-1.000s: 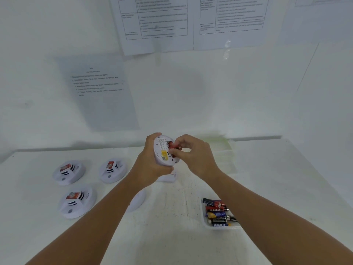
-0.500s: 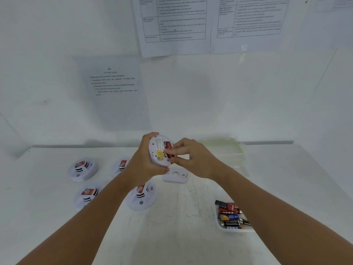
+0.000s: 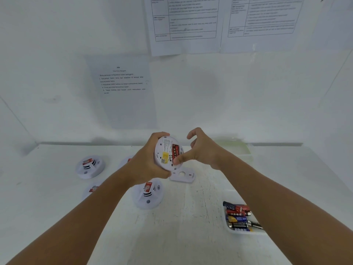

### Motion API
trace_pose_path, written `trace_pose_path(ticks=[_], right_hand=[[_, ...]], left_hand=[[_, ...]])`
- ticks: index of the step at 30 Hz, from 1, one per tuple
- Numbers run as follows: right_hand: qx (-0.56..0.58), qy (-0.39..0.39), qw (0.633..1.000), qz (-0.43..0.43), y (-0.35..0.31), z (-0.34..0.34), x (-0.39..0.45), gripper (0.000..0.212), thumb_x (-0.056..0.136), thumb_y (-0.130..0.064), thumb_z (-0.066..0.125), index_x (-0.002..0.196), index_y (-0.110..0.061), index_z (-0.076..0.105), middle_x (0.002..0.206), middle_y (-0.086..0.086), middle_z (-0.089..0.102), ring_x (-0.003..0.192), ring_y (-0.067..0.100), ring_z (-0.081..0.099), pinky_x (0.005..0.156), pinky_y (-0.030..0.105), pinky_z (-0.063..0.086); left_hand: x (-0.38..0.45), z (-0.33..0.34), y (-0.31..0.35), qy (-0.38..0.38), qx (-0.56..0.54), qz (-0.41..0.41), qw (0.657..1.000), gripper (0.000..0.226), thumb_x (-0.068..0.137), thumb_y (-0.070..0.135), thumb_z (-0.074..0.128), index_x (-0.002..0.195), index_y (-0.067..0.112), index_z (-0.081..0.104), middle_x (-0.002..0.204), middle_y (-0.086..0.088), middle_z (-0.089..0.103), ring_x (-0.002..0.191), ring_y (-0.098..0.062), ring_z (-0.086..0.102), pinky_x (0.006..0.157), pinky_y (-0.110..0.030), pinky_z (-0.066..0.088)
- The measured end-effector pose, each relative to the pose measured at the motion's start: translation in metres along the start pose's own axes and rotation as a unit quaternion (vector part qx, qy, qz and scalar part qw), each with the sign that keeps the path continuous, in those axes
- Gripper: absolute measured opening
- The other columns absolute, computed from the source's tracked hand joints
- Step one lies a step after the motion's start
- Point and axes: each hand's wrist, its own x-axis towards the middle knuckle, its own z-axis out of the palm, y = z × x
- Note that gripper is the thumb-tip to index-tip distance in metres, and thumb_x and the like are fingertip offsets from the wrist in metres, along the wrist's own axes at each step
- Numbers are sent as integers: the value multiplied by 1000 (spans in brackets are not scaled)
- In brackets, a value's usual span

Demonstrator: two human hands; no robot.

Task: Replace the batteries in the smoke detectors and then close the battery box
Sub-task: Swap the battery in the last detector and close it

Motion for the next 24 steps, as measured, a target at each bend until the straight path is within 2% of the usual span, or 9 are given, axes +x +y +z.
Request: trace_pose_path(ticks=[3, 6, 12, 14, 16, 18, 20, 22, 24], right_hand=[[6, -8, 999, 30, 1, 3, 5, 104, 39, -40, 104, 121, -27, 42, 113, 2, 53, 108, 23, 54, 92, 41, 52], [17, -18, 999, 48, 4, 9, 10, 108, 30, -43, 103, 118, -28, 43, 113, 4, 55, 106, 24, 54, 82, 38, 52], [39, -26, 998, 32, 14, 15, 10, 92, 49, -35, 103, 121, -25, 47, 106, 2, 55, 98, 21, 55, 80, 33, 49], [56, -6, 998, 24, 17, 17, 12, 84, 55, -46, 98, 122, -26, 50, 104, 3, 58, 93, 18, 58, 81, 32, 50], [56, 18, 998, 14, 21, 18, 14, 77, 62, -65, 87, 122, -30, 54, 109, 3, 62, 97, 17, 62, 87, 34, 53], [-10, 37, 999, -9, 25, 17, 14, 62, 77, -69, 75, 123, -30, 57, 109, 0, 64, 100, 17, 63, 88, 32, 52], [-175, 9, 984, -38, 32, 18, 16, 51, 90, -57, 70, 130, -27, 59, 112, -3, 64, 102, 16, 62, 87, 29, 48], [-336, -53, 939, -50, 37, 23, 19, 59, 92, -51, 69, 143, -26, 54, 132, -1, 59, 119, 19, 56, 101, 33, 45], [-421, -96, 901, -35, 42, 30, 24, 67, 91, -53, 68, 149, -25, 48, 147, 2, 49, 134, 26, 47, 111, 44, 40]], left_hand=[[-1, -2, 0, -3, 1, -4, 1000, 105, 64, -6, 90, 144, 32, 34, 127, 7, 56, 118, -20, 60, 83, -25, 59], [-5, -1, -5, -8, 9, -7, 1000, 105, 63, -4, 90, 144, 33, 34, 125, 6, 57, 116, -21, 61, 81, -25, 59], [-9, 2, -13, 3, -6, -23, 1000, 105, 64, -4, 89, 144, 35, 34, 125, 6, 58, 114, -20, 62, 77, -27, 60], [-7, 1, -16, 30, -25, -31, 999, 105, 65, -7, 89, 144, 35, 33, 124, 5, 58, 112, -17, 63, 79, -30, 61], [-7, -2, -22, 64, -34, -36, 997, 105, 66, -8, 88, 145, 34, 32, 124, 7, 59, 111, -7, 64, 82, -29, 60], [-9, -4, -29, 86, -28, -41, 995, 106, 66, -8, 88, 144, 35, 32, 124, 11, 59, 110, 0, 63, 82, -25, 59], [-14, -6, -38, 94, -24, -56, 994, 106, 65, -7, 88, 144, 38, 33, 124, 14, 59, 111, -4, 63, 84, -27, 60], [-18, -7, -42, 96, -24, -61, 993, 107, 65, -7, 88, 144, 39, 33, 124, 14, 59, 112, -6, 63, 86, -33, 61], [-19, -6, -42, 94, -20, -57, 994, 106, 65, -9, 87, 144, 39, 33, 125, 15, 57, 111, -2, 62, 87, -33, 61]])
